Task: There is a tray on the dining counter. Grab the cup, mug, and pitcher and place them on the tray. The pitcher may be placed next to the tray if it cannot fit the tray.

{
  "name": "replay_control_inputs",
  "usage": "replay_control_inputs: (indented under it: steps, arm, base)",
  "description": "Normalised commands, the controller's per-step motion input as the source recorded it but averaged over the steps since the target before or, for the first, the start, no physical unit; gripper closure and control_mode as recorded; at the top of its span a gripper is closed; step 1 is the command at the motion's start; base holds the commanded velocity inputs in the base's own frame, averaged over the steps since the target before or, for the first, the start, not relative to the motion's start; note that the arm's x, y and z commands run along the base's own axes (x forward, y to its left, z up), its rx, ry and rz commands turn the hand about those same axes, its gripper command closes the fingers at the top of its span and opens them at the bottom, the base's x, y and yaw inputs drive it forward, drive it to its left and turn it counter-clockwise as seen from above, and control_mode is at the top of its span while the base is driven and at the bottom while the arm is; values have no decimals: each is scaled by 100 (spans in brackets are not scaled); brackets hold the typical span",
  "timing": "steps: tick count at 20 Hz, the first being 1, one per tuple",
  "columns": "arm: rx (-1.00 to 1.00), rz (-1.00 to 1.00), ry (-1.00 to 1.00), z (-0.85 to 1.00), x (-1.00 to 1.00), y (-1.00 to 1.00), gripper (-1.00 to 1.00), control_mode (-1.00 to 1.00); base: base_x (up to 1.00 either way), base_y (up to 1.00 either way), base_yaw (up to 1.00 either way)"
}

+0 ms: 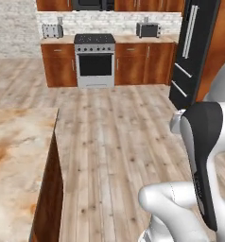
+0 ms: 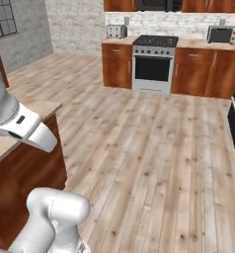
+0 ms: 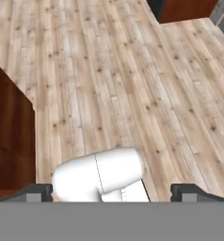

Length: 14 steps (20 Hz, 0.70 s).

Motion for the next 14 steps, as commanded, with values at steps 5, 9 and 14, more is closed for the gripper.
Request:
replay_control_inputs:
  steps: [5,9,14]
  arm:
    - [0,0,0,0,0,0,-100,100]
    - [0,0,0,0,0,0,-100,100]
    - [0,0,0,0,0,0,-100,100]
  base:
    - [100,-73,3]
    - [95,-69,5]
    - [97,-35,6]
